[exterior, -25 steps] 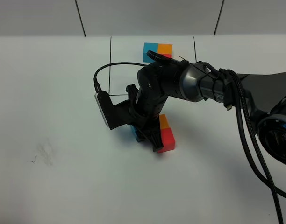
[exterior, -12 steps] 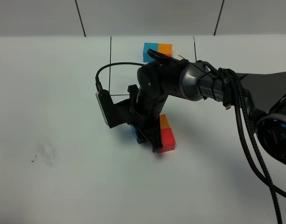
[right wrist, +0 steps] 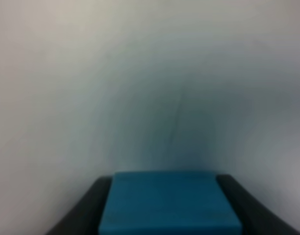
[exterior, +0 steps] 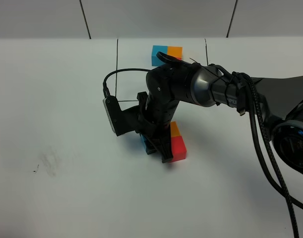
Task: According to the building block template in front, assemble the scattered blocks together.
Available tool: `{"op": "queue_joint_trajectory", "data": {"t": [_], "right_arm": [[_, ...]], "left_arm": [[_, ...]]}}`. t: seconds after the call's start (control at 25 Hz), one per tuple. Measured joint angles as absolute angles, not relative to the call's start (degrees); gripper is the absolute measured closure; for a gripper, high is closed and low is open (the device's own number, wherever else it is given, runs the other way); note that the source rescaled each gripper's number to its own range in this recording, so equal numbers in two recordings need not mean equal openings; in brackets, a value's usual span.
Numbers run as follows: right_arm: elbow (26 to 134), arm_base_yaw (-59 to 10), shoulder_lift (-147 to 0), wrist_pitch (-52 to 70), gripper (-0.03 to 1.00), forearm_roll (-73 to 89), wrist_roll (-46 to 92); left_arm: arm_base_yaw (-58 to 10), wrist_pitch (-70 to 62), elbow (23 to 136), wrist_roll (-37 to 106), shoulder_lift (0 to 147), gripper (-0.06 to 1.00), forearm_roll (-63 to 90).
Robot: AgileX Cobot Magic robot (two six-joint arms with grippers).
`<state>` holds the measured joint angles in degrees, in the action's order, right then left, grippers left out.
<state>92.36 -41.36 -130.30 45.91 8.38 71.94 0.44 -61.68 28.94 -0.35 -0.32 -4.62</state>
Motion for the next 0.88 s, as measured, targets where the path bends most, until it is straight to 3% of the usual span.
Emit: {"op": "queue_joint_trajectory", "data": {"t": [0.88], "right_arm": [[92.4,-38.05,-130.36,47.29,0.52,9.32,77.84]], "left_arm": [[0.44,-61.68,28.94,-0.35,-0.32,0.94,-4.62]]}}
